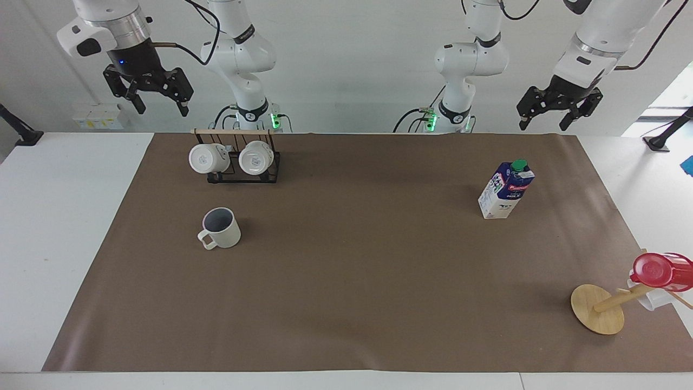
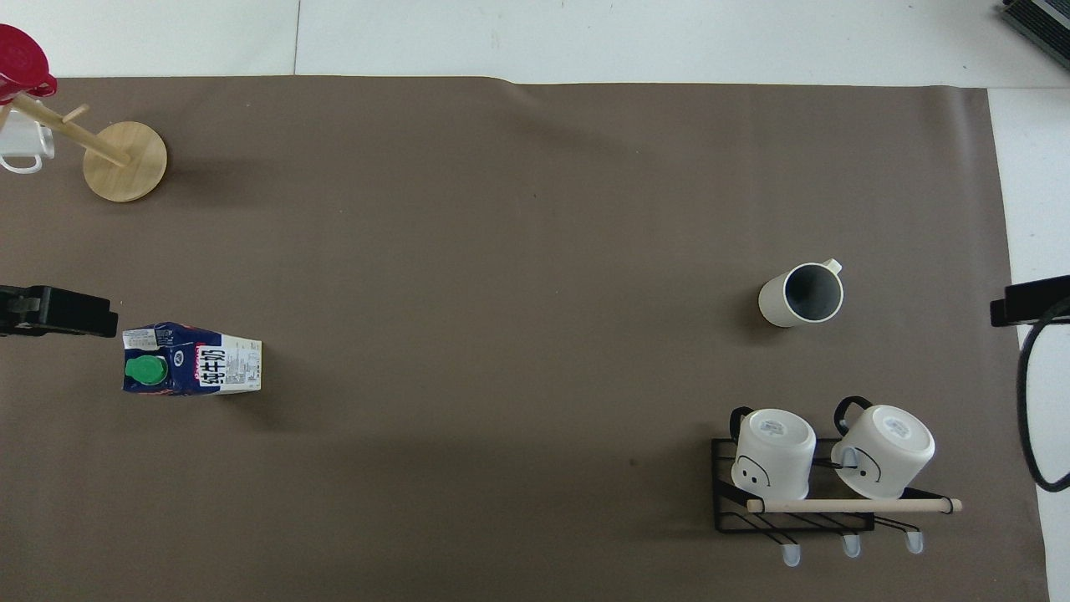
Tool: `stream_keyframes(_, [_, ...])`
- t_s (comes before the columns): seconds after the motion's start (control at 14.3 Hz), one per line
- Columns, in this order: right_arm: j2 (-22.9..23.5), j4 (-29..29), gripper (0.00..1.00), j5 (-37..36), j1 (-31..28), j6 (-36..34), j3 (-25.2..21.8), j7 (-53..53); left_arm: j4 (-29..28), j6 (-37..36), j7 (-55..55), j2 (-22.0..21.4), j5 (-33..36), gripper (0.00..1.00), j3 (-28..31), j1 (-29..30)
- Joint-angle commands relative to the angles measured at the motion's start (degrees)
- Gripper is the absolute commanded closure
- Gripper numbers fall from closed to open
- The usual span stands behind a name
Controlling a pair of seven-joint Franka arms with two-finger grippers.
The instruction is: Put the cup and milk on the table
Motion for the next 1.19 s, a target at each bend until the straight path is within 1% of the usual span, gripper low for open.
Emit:
stream_keyframes(0.0, [-1.29, -1.77, 0.0, 0.38, -0.67, 0.47, 0.42, 0.34, 0.09, -0.87, 0.16, -0.38, 0.47, 0.0, -0.05, 0.12])
stream_keyframes(1.12, [-2.08, -2.92, 0.0, 0.29, -0.76, 0.82, 0.24, 0.34, 0.09, -0.87, 0.16, -0.38, 0.39, 0.0, -0.05, 0.12])
